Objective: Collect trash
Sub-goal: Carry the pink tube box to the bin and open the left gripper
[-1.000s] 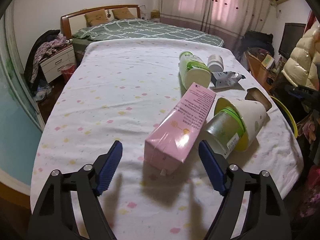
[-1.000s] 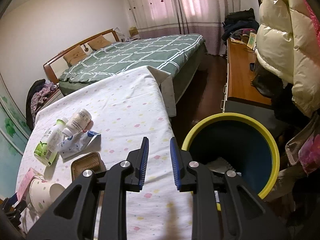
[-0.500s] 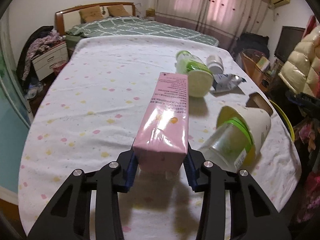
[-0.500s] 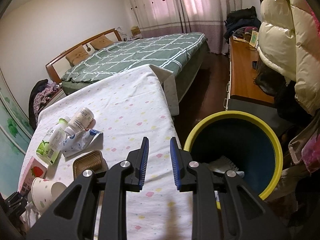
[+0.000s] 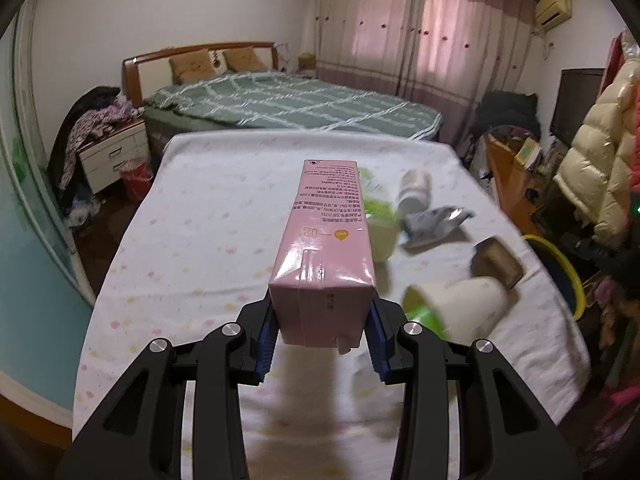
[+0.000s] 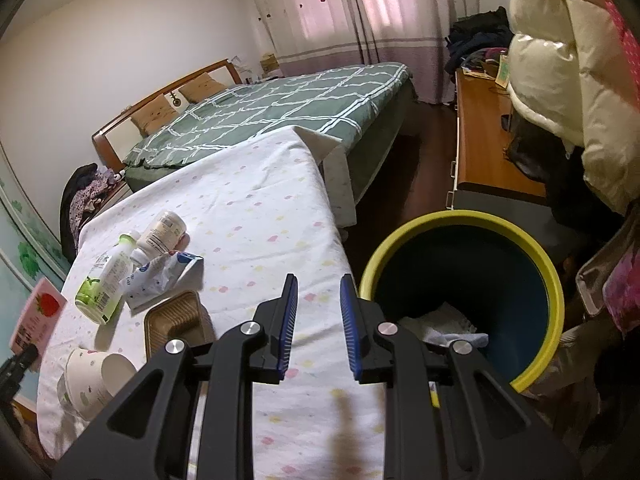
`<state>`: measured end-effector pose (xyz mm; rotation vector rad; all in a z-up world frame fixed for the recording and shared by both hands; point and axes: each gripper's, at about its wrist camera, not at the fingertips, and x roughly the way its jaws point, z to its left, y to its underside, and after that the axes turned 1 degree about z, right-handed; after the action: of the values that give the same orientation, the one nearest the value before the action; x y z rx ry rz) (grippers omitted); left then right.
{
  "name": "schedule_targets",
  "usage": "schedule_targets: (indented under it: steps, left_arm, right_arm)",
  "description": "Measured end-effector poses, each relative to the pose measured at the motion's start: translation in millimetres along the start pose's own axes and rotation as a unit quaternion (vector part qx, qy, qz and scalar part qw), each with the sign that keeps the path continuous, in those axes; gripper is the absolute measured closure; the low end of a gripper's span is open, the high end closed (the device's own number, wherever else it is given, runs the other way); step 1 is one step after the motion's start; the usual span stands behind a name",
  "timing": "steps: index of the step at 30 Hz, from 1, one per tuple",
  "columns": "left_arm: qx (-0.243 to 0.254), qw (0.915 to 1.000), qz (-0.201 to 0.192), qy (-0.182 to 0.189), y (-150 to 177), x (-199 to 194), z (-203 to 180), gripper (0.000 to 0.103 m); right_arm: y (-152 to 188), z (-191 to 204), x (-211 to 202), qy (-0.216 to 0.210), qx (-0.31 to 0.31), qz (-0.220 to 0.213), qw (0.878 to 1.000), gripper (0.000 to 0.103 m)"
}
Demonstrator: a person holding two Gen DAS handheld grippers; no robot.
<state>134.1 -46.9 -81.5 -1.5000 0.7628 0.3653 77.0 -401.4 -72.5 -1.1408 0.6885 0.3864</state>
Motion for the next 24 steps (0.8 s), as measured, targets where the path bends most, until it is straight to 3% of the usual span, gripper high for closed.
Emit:
schedule_targets:
  steps: [8,15,24]
  left_arm:
    - [0.033,0.997,-0.026,0.065,-33,-9,-69,0.065]
    - [0.073,0.9885,0.0,0.132,-49,18,-153,0.065]
    - [0.136,0.9741,0.037,0.177,-55,58,-268,0.065]
  right_arm:
    - [6,-36,-10,0.013,0.033,-0.007,0.999,0.082]
    - [13,-76,-23,0.04,0.062,-0.017,0.997,0.082]
    - [25,-137,-37,0.062,0.107,-0.022,0.992,0.082]
